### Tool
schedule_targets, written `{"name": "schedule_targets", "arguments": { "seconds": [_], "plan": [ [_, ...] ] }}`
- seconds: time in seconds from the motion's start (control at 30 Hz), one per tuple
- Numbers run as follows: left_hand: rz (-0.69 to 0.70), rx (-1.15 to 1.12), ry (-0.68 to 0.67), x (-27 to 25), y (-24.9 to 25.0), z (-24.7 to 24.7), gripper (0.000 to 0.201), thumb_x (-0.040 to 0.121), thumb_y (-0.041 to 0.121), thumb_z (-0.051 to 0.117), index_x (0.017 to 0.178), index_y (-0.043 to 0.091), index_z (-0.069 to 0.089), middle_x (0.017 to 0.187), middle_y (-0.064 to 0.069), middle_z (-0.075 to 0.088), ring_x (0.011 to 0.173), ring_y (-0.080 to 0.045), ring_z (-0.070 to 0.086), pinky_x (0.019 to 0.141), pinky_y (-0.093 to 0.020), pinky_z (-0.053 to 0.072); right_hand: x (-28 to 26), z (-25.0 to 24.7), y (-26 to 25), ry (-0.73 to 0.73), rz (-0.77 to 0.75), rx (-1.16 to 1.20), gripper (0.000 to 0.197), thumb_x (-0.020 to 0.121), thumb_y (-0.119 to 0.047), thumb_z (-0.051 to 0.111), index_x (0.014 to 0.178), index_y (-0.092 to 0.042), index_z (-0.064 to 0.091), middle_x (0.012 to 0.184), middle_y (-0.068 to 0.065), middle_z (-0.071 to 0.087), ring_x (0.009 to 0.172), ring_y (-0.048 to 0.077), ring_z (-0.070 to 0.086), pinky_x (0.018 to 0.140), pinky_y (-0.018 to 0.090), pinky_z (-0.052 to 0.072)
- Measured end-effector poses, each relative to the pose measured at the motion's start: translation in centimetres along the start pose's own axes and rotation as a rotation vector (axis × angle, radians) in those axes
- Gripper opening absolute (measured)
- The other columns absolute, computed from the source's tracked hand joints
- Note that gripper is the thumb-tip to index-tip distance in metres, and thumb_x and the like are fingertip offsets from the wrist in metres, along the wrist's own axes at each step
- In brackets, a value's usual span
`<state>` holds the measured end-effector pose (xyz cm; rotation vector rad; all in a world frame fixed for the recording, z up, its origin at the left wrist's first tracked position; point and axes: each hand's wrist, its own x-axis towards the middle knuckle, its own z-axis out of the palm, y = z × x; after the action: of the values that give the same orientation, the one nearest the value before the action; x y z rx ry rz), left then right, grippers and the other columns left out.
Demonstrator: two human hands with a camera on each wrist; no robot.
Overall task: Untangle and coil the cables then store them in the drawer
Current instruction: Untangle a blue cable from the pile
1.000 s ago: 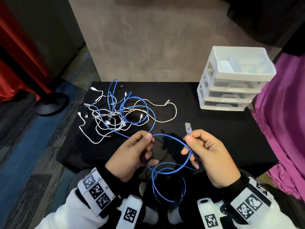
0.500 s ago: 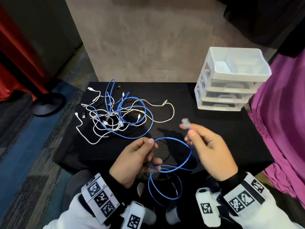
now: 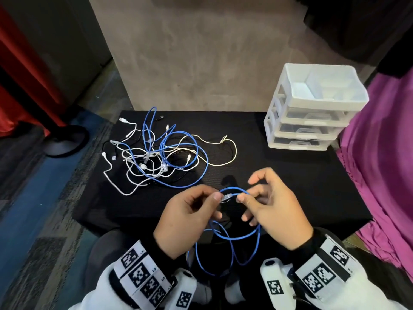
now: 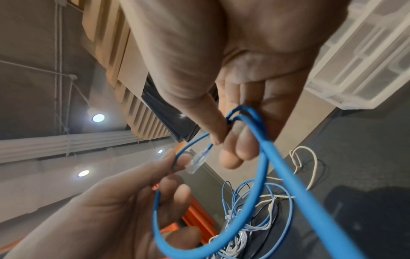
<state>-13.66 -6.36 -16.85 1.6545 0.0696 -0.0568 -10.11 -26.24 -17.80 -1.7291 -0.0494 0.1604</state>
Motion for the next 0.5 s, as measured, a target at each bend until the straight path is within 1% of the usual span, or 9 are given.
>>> {"name": "schedule_targets", "arguments": {
  "seconds": [0.07, 0.1, 0.13, 0.17, 0.23, 0.3, 0.37, 0.4, 0.5],
  "plan": [
    [0.113, 0.111, 0.039, -0.2, -0.1, -0.2, 0.007, 0.092, 0.019, 0.072, 0.092, 0.016, 0.079, 0.069, -0.003, 0.073, 0.066, -0.013, 0.071, 0.071, -0.029, 0.058, 0.0, -0.1, 0.0, 0.016, -0.031, -0.057, 0.018, 0.094, -0.006, 0.072, 0.094, -0.018, 0.060, 0.069, 0.013, 0.064, 0.049, 0.031, 0.067, 0.054, 0.047, 0.053],
    [0.146, 0.154, 0.052, -0.3, -0.1, -0.2, 0.006, 0.091, 0.019, 0.074, 0.092, 0.018, 0.080, 0.068, -0.002, 0.074, 0.064, -0.009, 0.069, 0.069, -0.023, 0.055, -0.1, -0.1, 0.0, 0.031, -0.052, -0.086, 0.013, 0.095, -0.009, 0.071, 0.091, -0.019, 0.063, 0.067, 0.015, 0.064, 0.047, 0.030, 0.067, 0.054, 0.048, 0.054],
    [0.154, 0.176, 0.056, -0.3, -0.1, -0.1, 0.005, 0.090, 0.019, 0.075, 0.091, 0.018, 0.080, 0.067, -0.002, 0.073, 0.062, -0.009, 0.068, 0.067, -0.022, 0.054, -0.1, 0.1, 0.0, 0.050, -0.073, -0.111, 0.011, 0.096, -0.012, 0.069, 0.089, -0.019, 0.065, 0.066, 0.016, 0.064, 0.045, 0.029, 0.067, 0.054, 0.048, 0.055],
    [0.136, 0.179, 0.051, -0.3, -0.2, 0.0, 0.004, 0.090, 0.020, 0.075, 0.089, 0.018, 0.079, 0.067, -0.004, 0.073, 0.062, -0.011, 0.067, 0.067, -0.026, 0.056, -0.2, 0.3, 0.0, 0.065, -0.088, -0.124, 0.011, 0.098, -0.014, 0.068, 0.089, -0.020, 0.066, 0.066, 0.013, 0.065, 0.045, 0.028, 0.067, 0.054, 0.046, 0.055],
    [0.048, 0.159, 0.027, 0.2, -0.9, -0.1, 0.009, 0.093, 0.020, 0.072, 0.086, 0.015, 0.073, 0.067, -0.008, 0.072, 0.063, -0.016, 0.065, 0.071, -0.039, 0.057, -0.3, 0.7, -0.1, 0.060, -0.088, -0.074, 0.009, 0.100, -0.016, 0.066, 0.092, -0.019, 0.068, 0.069, 0.012, 0.068, 0.047, 0.028, 0.066, 0.055, 0.043, 0.055],
    [-0.056, 0.109, -0.027, 0.5, -1.2, -0.4, 0.007, 0.097, 0.018, 0.068, 0.099, 0.012, 0.066, 0.074, -0.015, 0.073, 0.066, -0.017, 0.066, 0.071, -0.042, 0.055, -0.4, 0.8, -0.3, -0.006, -0.083, -0.009, 0.006, 0.101, -0.016, 0.065, 0.099, -0.018, 0.070, 0.074, 0.014, 0.068, 0.050, 0.029, 0.065, 0.054, 0.041, 0.055],
    [-0.150, -0.014, -0.091, 0.6, -0.9, -0.6, 0.019, 0.100, 0.017, 0.062, 0.117, 0.008, 0.059, 0.085, -0.017, 0.072, 0.073, -0.019, 0.068, 0.070, -0.036, 0.053, -0.4, 0.4, -0.3, -0.089, -0.096, -0.032, 0.010, 0.102, -0.015, 0.064, 0.102, -0.021, 0.072, 0.077, 0.013, 0.069, 0.050, 0.026, 0.063, 0.051, 0.038, 0.053],
    [-0.189, -0.088, -0.111, 0.6, -0.5, -0.7, 0.022, 0.101, 0.018, 0.058, 0.121, 0.007, 0.058, 0.087, -0.014, 0.071, 0.075, -0.018, 0.069, 0.067, -0.031, 0.054, -0.4, 0.2, -0.4, -0.125, -0.102, -0.064, 0.011, 0.102, -0.015, 0.064, 0.102, -0.022, 0.073, 0.077, 0.011, 0.069, 0.050, 0.025, 0.062, 0.051, 0.036, 0.052],
    [-0.202, -0.162, -0.178, 0.9, 0.7, -0.8, 0.023, 0.103, 0.019, 0.051, 0.114, 0.003, 0.062, 0.081, -0.006, 0.068, 0.067, -0.010, 0.067, 0.060, -0.019, 0.054, -0.6, -0.2, -0.7, -0.233, -0.124, -0.123, 0.009, 0.100, -0.014, 0.066, 0.100, -0.021, 0.072, 0.077, 0.009, 0.071, 0.052, 0.023, 0.061, 0.054, 0.034, 0.052]
  ]
}}
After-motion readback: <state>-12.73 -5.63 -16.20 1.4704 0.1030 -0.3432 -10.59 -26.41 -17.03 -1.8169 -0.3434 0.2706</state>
